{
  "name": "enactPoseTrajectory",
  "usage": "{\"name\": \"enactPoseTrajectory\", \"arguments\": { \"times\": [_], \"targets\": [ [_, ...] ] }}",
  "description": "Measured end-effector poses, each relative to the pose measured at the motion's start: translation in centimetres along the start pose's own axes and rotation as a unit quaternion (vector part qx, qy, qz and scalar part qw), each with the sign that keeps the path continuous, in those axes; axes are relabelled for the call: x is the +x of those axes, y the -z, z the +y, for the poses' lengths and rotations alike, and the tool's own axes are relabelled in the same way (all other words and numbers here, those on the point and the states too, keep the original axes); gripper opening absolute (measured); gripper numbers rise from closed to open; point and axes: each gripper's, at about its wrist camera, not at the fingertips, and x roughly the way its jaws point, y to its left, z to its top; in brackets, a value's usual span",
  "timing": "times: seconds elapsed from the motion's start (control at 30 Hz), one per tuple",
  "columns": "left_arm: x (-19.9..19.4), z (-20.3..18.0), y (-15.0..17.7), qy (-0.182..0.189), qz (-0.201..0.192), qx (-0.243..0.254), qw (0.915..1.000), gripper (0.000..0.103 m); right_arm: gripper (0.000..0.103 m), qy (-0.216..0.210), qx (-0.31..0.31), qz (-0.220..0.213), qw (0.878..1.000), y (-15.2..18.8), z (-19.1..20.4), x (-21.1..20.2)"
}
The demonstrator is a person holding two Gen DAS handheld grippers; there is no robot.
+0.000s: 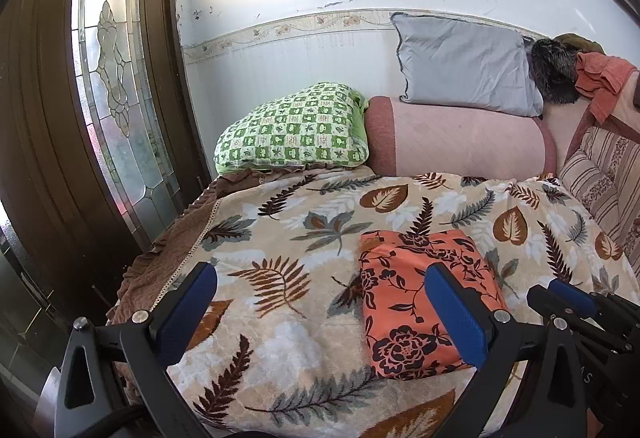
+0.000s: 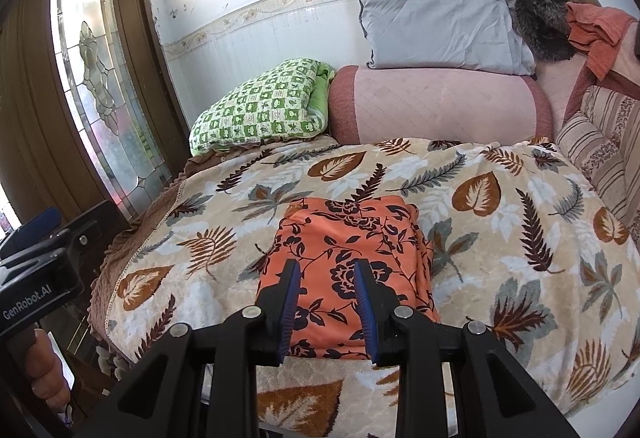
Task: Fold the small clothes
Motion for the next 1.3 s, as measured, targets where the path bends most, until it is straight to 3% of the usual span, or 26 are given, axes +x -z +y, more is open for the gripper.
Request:
{"name": "enactPoseTrajectory", "arguments": {
  "times": [1.3],
  "targets": [
    [2.6,0.5,-0.8,0.02,0.015,0.001,0.9997,0.103,0.031,0.001,0.001,0.019,1.0,-0.9,1.4,2.7]
  ]
}}
